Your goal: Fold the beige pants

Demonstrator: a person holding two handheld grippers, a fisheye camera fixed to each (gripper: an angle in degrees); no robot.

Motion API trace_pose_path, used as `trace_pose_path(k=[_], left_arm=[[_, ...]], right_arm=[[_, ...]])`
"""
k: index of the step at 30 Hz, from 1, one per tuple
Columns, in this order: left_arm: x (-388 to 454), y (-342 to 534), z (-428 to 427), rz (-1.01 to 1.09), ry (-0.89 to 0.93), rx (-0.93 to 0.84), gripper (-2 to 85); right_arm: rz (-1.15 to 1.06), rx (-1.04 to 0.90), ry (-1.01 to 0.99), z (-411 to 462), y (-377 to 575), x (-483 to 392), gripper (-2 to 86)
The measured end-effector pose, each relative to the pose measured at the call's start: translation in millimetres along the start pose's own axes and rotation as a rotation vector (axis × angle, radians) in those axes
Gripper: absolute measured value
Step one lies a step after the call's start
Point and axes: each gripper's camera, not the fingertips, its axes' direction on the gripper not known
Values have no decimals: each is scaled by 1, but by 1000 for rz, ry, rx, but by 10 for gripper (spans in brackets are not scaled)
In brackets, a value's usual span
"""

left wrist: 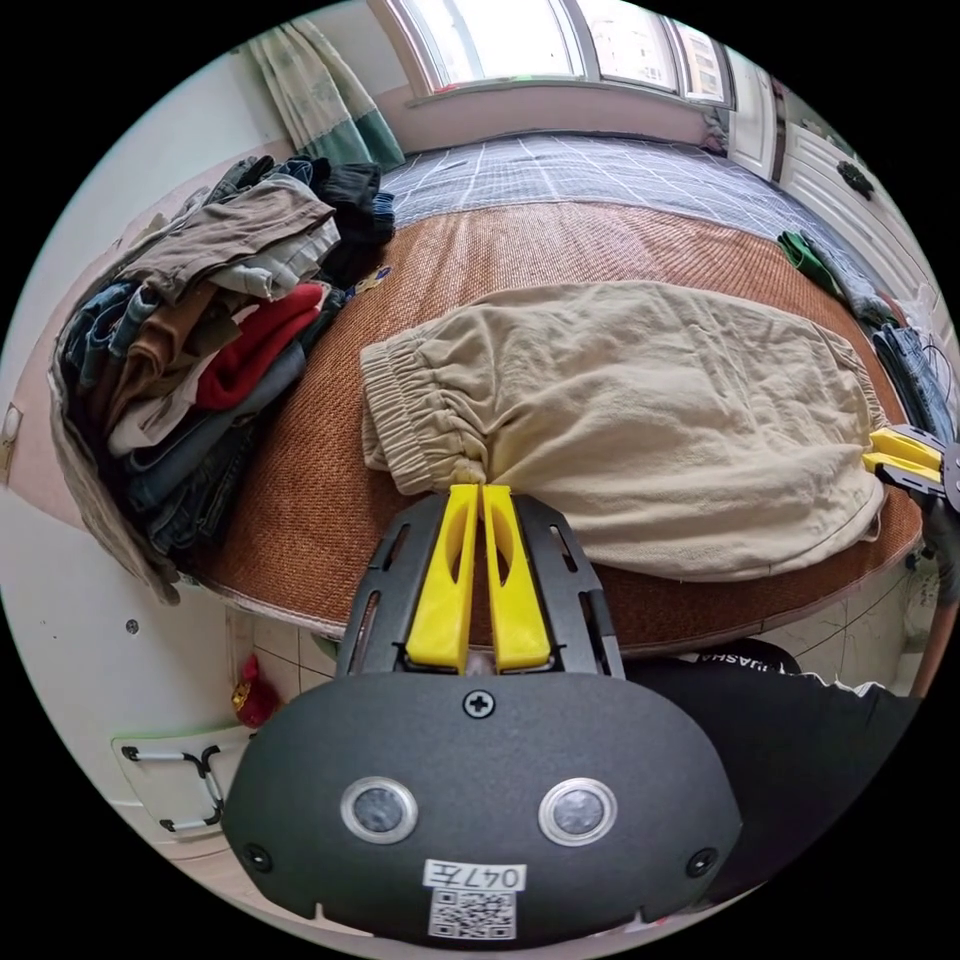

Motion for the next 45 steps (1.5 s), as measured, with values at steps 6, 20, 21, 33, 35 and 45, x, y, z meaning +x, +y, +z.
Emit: trace_pose_path(k=[6,20,21,33,35,45], left_arm=[[15,-20,-2,-11,7,-4,-10],[29,-46,-121,2,39,109,74],[38,-49,-128,39,32,115,78],[159,-127,-90,377,194,50,43],[137,-132,-106,348,257,65,1],[155,-186,-172,308,2,172,-7]], right_arm=[[22,-16,11,-6,-1,3,49],[176,119,22,-69,35,40,101],[170,131,11,-74,38,42,102],[-267,7,-75,-77,14,-27,11],[-219,74,-128,-96,22,-12,4],[-155,185,64,-151,11,-7,0]])
